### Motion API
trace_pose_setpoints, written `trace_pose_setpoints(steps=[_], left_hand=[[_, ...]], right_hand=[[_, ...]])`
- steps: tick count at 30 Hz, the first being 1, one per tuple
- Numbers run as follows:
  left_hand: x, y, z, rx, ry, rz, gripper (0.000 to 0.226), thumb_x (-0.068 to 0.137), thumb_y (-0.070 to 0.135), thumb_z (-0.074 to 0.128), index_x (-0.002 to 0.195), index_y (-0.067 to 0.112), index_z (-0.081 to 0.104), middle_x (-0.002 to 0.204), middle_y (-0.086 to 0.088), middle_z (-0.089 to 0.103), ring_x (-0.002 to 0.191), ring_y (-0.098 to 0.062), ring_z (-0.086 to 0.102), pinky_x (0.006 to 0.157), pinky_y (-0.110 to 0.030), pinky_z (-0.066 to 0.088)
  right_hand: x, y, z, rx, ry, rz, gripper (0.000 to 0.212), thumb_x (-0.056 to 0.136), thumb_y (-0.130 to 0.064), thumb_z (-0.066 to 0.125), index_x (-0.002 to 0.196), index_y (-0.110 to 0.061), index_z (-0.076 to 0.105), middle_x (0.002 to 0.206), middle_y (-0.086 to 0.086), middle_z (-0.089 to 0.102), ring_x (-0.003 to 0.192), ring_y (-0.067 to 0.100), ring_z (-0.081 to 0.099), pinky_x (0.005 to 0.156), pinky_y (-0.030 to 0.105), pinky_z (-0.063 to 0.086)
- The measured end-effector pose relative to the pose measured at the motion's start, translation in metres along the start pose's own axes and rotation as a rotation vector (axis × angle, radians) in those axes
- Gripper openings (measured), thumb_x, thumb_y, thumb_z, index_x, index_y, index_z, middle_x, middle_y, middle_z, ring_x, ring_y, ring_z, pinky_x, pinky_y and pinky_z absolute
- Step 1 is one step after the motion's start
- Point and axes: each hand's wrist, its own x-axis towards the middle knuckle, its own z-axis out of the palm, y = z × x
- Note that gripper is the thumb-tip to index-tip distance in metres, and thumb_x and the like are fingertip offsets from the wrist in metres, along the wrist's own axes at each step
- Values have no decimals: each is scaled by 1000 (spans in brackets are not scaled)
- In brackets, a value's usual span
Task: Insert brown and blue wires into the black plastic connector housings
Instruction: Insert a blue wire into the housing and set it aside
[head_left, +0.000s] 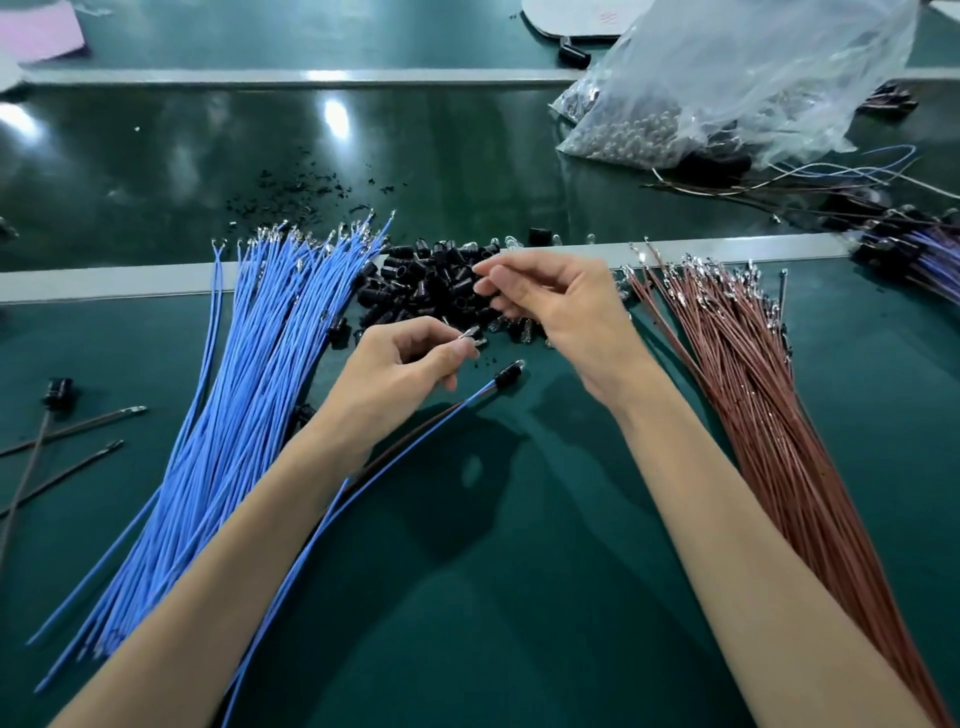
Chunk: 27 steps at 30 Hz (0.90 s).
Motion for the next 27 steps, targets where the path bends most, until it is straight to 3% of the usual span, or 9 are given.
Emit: trace_pose_setpoints(steps=[3,5,9,14,20,27], left_hand=[[-1,4,-1,-62,27,14,14,92,13,60,82,7,68,54,6,52,49,-1,43,48,-7,31],[-1,7,-3,-79,46,22,15,93,12,59,82,7,68,53,8,51,50,-1,43,49,-6,32],[-2,10,-3,-118,62,24,16,93,11,58,80,9,67,52,10,51,48,1,43,49,-5,33],[-3,12,-3,-120,77,9,16,93,11,57,81,10,68,53,8,49,48,0,42,49,-6,33],[-3,14,-1,-118,92,-3,16,93,11,58,80,10,68,50,11,49,48,0,41,48,-7,31],[-1,10,-1,-82,107,-9,15,91,10,60,78,8,67,47,13,48,46,0,41,48,-6,31]], right_hand=[[2,3,4,168,-56,-3,17,87,6,60,96,-7,68,94,7,72,93,21,71,89,27,54],[2,8,5,207,-46,2,18,87,9,59,94,-8,63,92,9,70,92,24,71,86,26,53],[0,15,12,30,-43,6,16,88,-1,63,88,-17,65,84,2,72,79,7,66,73,13,47],[-3,23,13,154,-63,49,18,82,-3,66,84,-19,74,91,9,73,87,19,65,85,27,52],[-3,23,10,185,-67,65,12,79,-11,70,81,-21,76,81,2,73,78,12,66,76,21,52],[0,20,6,16,-98,15,17,77,4,72,82,-13,73,78,-2,74,77,11,69,78,22,54]])
